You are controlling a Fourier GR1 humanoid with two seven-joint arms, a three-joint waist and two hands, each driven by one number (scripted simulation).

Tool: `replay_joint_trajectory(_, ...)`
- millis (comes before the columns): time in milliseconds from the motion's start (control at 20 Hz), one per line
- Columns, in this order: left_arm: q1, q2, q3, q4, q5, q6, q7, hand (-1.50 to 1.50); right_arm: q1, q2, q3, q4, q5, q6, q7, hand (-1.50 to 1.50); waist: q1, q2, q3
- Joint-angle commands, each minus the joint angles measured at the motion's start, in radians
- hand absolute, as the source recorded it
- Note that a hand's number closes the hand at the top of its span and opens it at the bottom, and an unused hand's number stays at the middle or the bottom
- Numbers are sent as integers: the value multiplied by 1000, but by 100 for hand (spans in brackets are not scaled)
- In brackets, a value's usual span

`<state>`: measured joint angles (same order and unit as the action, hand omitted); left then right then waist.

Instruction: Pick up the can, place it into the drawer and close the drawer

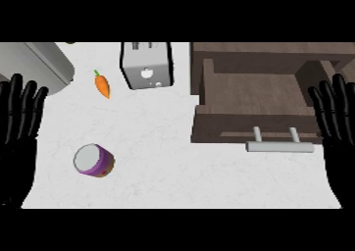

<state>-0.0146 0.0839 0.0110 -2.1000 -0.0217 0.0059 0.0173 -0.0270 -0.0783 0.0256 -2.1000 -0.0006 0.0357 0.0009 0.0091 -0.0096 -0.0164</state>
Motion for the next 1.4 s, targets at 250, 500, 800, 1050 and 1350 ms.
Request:
replay_joint_trajectory(250,60,-82,-178,-34,-164,133,-67,-150,107,27,-3,-54,63,-28,-81,-150,-14,8,17)
replay_joint_trajectory(500,175,-83,-159,-84,-219,187,320,-150,119,12,-40,-34,40,-76,246,-150,-9,6,17)
replay_joint_trajectory(800,176,-84,-321,-65,-331,303,361,-150,168,27,-14,-112,60,-77,290,-150,-11,8,16)
replay_joint_trajectory(1050,201,-84,-298,-124,-300,325,409,-150,287,-30,-157,-45,-75,46,132,-150,-14,8,17)
replay_joint_trajectory(1350,293,-84,-337,-127,-296,347,365,-150,251,-4,-162,63,-47,58,62,-150,-8,9,17)
